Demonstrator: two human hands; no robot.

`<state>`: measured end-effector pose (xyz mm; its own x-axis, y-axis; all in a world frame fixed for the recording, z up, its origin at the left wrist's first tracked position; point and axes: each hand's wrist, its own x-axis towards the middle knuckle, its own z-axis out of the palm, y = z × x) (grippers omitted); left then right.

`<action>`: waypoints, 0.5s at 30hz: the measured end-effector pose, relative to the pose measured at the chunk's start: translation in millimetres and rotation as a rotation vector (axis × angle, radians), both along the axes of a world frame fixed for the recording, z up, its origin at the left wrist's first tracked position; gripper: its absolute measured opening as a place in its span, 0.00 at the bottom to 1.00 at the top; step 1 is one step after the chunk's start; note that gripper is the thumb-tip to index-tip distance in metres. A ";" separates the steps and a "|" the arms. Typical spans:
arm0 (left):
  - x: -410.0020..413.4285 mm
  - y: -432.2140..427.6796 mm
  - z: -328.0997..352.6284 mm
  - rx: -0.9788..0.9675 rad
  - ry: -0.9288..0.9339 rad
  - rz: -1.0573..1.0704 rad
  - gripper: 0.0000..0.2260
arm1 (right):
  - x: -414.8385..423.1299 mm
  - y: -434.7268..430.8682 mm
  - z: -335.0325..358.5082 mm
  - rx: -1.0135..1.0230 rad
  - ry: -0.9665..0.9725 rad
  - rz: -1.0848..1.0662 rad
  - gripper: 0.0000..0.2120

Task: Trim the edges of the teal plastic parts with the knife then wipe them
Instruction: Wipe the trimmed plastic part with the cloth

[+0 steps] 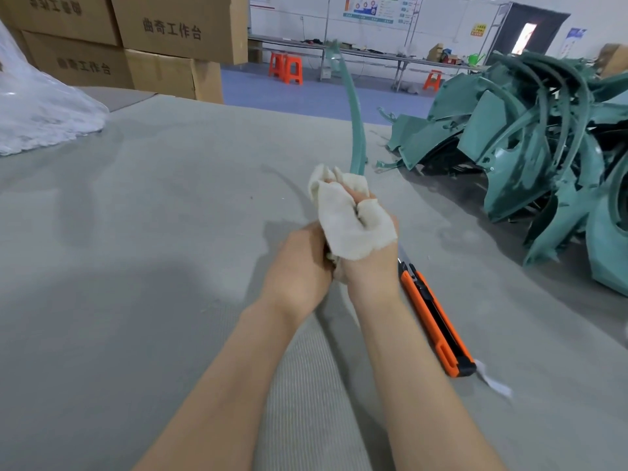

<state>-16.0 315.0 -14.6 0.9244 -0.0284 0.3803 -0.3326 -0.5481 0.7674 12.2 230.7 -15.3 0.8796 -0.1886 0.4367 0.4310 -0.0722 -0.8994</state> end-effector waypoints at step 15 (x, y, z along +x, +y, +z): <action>8.0 4.6 -2.2 0.119 -0.105 0.002 0.11 | -0.5 -16.1 13.5 0.403 0.120 -0.087 0.19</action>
<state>-8.0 319.6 -16.7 0.8798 -0.0772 0.4690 -0.4064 -0.6338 0.6581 11.8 214.5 -1.8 0.8928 -0.3993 0.2087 0.3297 0.2633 -0.9067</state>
